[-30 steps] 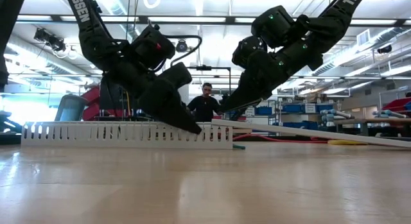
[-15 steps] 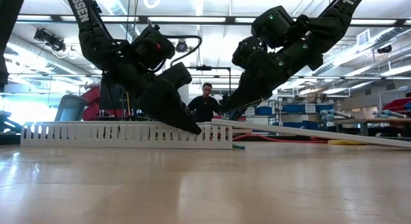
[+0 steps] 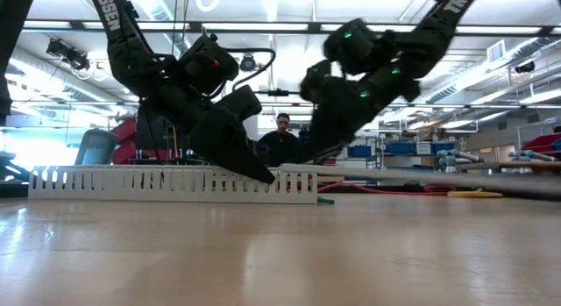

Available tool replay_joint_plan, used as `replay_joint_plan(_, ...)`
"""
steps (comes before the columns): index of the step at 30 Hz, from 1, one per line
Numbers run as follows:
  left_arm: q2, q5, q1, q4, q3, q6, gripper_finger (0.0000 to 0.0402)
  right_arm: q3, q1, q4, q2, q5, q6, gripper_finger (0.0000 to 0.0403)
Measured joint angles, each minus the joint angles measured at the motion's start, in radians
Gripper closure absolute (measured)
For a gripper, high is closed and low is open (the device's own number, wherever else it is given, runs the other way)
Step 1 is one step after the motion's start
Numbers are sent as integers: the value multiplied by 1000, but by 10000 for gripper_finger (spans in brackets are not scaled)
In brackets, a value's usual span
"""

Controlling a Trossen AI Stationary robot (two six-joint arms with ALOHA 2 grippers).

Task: Ziptie cables
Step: Close the cable duct

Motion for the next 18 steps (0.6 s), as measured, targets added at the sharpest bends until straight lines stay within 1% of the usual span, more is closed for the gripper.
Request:
replay_joint_plan(3, 0, 0, 0, 6, 0, 3, 177, 76, 0, -40, 74, -9, -22, 403)
replay_joint_plan(7, 0, 0, 0, 3, 0, 0, 177, 143, 1, -56, 121, -18, -52, 403)
replay_joint_plan(10, 0, 0, 0, 5, 0, 0, 177, 164, 1, -72, 124, -24, -65, 403)
replay_joint_plan(18, 0, -1, 0, 5, 0, -5, 177, 164, 1, -81, 124, -28, -66, 403)
